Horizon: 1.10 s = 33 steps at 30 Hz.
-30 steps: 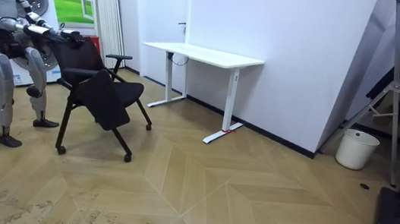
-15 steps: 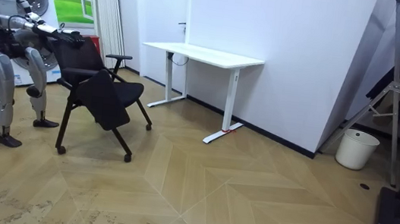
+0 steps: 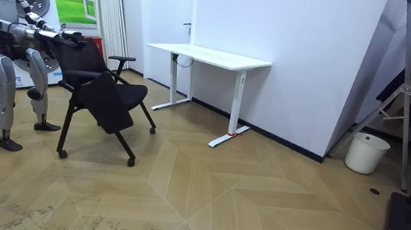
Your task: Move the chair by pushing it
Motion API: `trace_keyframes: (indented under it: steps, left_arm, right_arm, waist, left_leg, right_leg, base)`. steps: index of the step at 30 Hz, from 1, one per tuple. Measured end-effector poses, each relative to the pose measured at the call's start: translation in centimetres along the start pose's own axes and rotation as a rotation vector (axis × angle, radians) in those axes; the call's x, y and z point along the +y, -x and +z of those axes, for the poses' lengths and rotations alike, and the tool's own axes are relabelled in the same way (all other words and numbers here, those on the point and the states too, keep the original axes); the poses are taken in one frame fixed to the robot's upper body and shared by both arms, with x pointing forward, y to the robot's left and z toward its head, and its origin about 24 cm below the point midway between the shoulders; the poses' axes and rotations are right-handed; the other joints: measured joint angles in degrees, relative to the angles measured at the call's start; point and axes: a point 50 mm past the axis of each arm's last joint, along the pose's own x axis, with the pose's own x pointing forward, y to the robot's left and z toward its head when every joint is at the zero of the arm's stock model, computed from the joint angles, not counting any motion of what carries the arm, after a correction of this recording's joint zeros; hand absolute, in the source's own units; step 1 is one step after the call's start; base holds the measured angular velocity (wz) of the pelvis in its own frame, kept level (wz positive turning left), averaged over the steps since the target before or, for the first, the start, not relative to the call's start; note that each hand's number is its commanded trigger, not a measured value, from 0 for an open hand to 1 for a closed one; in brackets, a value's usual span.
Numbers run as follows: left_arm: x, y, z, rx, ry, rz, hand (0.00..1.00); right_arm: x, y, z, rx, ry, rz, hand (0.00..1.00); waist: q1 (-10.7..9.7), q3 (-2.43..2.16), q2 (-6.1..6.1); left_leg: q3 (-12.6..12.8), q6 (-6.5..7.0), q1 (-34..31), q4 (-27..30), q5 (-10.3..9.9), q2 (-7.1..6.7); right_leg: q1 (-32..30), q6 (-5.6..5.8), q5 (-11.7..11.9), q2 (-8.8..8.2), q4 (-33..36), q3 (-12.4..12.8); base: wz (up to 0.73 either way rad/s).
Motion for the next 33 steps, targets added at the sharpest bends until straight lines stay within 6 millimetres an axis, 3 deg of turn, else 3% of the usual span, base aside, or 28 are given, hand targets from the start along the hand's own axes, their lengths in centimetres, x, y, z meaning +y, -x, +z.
trace_keyframes:
  steps: [1,2,3,8,22,33]
  left_arm:
    - [-0.3,0.1,0.0,-0.002,0.0,-0.01,1.0]
    - [-0.4,0.1,0.1,-0.003,0.004,-0.013,1.0]
    - [-0.4,0.1,0.2,-0.004,0.006,-0.012,1.0]
    - [-0.5,0.1,0.7,-0.007,0.024,-0.006,1.0]
    - [-0.8,0.2,1.3,-0.036,0.042,-0.013,1.0]
    - [-0.8,0.3,1.4,-0.044,0.042,-0.028,1.0]
  right_arm:
    - [0.5,0.2,-0.1,0.001,0.006,-0.003,0.36]
    - [0.9,0.4,-0.1,0.001,0.011,-0.01,0.51]
    - [0.8,0.4,-0.2,0.002,0.014,-0.019,1.0]
    - [1.1,0.7,-0.4,0.011,0.015,-0.046,1.0]
    - [1.8,1.1,-1.1,0.017,0.022,-0.088,1.0]
    - [2.2,1.3,-1.2,0.016,0.02,-0.091,1.0]
  waist:
    - [0.0,-0.3,0.28]
    - [0.0,-0.5,0.3]
    - [0.0,-0.52,0.33]
    - [0.0,-0.74,1.03]
    - [0.5,-0.69,1.7]
    - [0.7,-0.49,1.02]
  left_leg:
    - [-0.2,0.0,0.0,0.1,0.0,-0.08]
    - [-0.2,0.0,0.0,0.1,0.0,-0.11]
    - [-0.3,0.0,-0.1,0.1,0.0,-0.11]
    - [-0.4,0.0,-0.1,0.1,0.0,-0.11]
    - [-0.9,0.0,0.2,0.3,0.0,-0.19]
    - [-1.1,0.0,0.8,0.4,0.0,-0.18]
  right_leg:
    - [0.3,0.0,0.0,0.0,-0.4,-0.1]
    - [0.4,0.0,0.0,0.0,-0.6,-0.3]
    - [0.4,0.0,0.0,0.01,-0.6,-0.5]
    - [0.6,0.0,0.0,0.02,-0.7,-0.5]
    - [1.1,0.0,0.0,0.03,-0.7,-0.6]
    - [2.0,0.0,0.0,0.02,-0.7,-0.7]
  base:
    - [0.05]
    - [0.05]
    - [0.05]
    - [0.0]
    - [0.01]
    - [0.01]
